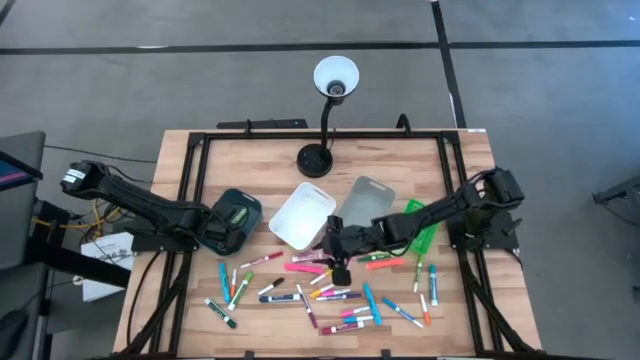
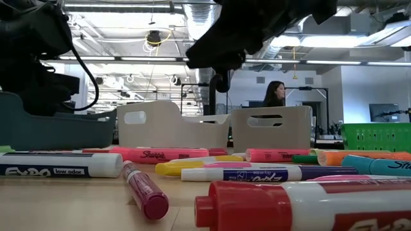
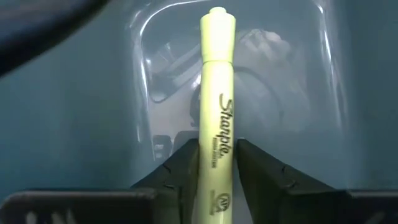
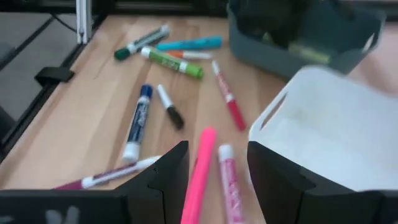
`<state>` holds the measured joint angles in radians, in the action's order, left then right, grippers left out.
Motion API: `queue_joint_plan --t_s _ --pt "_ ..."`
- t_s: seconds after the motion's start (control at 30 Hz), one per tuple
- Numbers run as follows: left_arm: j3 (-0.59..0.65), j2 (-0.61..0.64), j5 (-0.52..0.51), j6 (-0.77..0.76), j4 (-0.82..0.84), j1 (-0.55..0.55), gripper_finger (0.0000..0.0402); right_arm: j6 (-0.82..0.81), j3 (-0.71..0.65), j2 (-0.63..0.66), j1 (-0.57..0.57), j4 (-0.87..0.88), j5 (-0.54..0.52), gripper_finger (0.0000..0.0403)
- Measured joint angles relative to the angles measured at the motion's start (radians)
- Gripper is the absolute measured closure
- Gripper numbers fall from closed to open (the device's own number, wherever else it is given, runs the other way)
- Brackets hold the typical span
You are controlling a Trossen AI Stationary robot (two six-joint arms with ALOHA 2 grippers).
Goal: Pick & Place Markers
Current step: Put the left light green highlighter into the blue bin, then put the left pink highlighter into the blue bin
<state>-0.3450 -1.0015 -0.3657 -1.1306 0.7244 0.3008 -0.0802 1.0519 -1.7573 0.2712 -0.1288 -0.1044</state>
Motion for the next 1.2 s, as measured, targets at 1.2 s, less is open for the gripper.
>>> queue_joint_plan --t_s 1.2 --pt "-0.211 0.000 -0.086 0.440 -0.233 0.000 0.0243 -0.113 0.011 -0.259 0.047 -0.088 -0.006 0.0249"
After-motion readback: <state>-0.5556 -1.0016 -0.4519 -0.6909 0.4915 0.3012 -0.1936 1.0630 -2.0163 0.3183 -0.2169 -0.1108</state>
